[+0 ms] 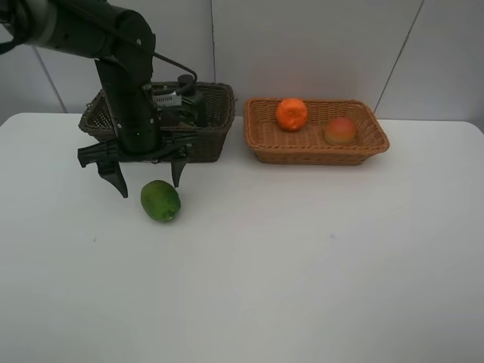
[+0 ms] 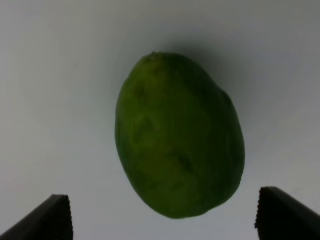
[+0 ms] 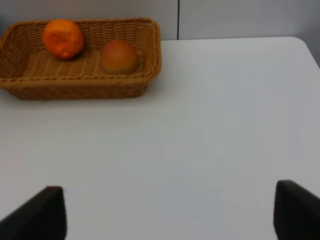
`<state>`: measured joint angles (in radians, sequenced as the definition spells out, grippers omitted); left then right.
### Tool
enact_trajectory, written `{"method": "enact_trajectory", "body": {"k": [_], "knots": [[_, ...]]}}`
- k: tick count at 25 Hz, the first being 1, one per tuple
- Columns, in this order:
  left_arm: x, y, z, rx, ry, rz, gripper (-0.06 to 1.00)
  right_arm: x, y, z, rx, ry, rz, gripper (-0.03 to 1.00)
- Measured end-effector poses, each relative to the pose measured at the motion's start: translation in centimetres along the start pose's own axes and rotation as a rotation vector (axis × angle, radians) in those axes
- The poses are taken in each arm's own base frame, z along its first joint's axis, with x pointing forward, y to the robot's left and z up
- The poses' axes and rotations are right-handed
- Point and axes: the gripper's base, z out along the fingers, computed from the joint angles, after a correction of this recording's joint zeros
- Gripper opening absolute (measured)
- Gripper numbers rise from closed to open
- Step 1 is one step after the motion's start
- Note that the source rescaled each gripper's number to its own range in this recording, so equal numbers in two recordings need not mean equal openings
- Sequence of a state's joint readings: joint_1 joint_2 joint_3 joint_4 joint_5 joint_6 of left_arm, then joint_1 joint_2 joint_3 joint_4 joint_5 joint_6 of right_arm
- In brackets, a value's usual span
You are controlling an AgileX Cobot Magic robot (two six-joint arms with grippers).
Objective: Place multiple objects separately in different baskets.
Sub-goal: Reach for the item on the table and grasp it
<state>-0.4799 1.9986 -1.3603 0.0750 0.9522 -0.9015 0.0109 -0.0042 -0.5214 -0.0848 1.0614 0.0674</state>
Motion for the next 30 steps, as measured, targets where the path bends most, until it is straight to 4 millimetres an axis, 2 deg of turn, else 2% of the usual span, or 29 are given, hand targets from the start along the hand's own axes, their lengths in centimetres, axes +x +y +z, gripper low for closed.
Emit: {"method": "enact_trajectory", "body": {"k": [19, 30], "knots": [[-0.8, -0.3, 0.3, 0.023, -0.089, 0.002, 0.95, 0.0, 0.0, 0.0, 0.0, 0.0, 0.0, 0.86], [-0.6, -0.8, 2.8, -0.003, -0.022, -0.004, 0.95, 0.0, 0.0, 0.0, 0.0, 0.0, 0.0, 0.86]]}}
